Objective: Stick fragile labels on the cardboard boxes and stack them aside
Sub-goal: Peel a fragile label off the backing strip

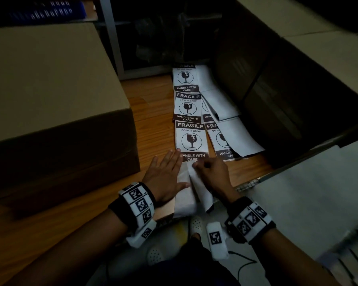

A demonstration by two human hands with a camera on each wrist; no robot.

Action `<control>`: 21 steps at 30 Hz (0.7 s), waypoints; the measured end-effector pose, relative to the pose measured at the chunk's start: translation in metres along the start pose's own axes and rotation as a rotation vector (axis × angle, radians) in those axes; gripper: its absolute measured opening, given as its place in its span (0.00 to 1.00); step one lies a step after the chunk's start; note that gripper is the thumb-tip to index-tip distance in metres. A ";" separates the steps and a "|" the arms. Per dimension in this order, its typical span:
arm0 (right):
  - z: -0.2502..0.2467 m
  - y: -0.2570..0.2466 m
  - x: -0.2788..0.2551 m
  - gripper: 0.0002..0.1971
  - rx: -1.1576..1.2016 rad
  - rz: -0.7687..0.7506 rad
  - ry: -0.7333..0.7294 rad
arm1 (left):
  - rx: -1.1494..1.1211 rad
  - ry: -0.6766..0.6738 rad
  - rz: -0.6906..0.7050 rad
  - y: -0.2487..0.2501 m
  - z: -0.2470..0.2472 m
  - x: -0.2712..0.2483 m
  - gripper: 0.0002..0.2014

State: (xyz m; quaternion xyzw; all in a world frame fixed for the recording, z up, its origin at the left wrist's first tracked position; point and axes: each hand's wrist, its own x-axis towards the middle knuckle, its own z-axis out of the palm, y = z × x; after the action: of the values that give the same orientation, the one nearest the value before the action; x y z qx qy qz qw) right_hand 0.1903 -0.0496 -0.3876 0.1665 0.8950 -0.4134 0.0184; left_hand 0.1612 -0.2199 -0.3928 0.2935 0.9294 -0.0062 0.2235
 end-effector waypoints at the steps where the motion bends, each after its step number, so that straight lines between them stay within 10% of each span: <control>1: -0.001 0.000 -0.002 0.18 0.017 0.024 0.014 | 0.003 -0.008 -0.003 0.000 -0.001 0.000 0.43; 6: -0.001 0.004 -0.008 0.19 0.187 0.114 0.056 | 0.004 -0.011 -0.006 0.001 -0.001 0.000 0.43; 14: -0.048 -0.017 -0.013 0.26 0.764 0.349 -0.337 | 0.021 -0.015 -0.006 0.002 -0.006 -0.001 0.43; 21: -0.029 -0.031 -0.015 0.30 0.130 0.113 -0.091 | 0.041 -0.032 -0.026 0.008 -0.009 -0.004 0.43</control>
State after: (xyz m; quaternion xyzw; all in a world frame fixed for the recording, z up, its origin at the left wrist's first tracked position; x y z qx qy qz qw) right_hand 0.1975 -0.0508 -0.3428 0.1986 0.8537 -0.4760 0.0715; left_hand 0.1646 -0.2145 -0.3823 0.2858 0.9292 -0.0326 0.2321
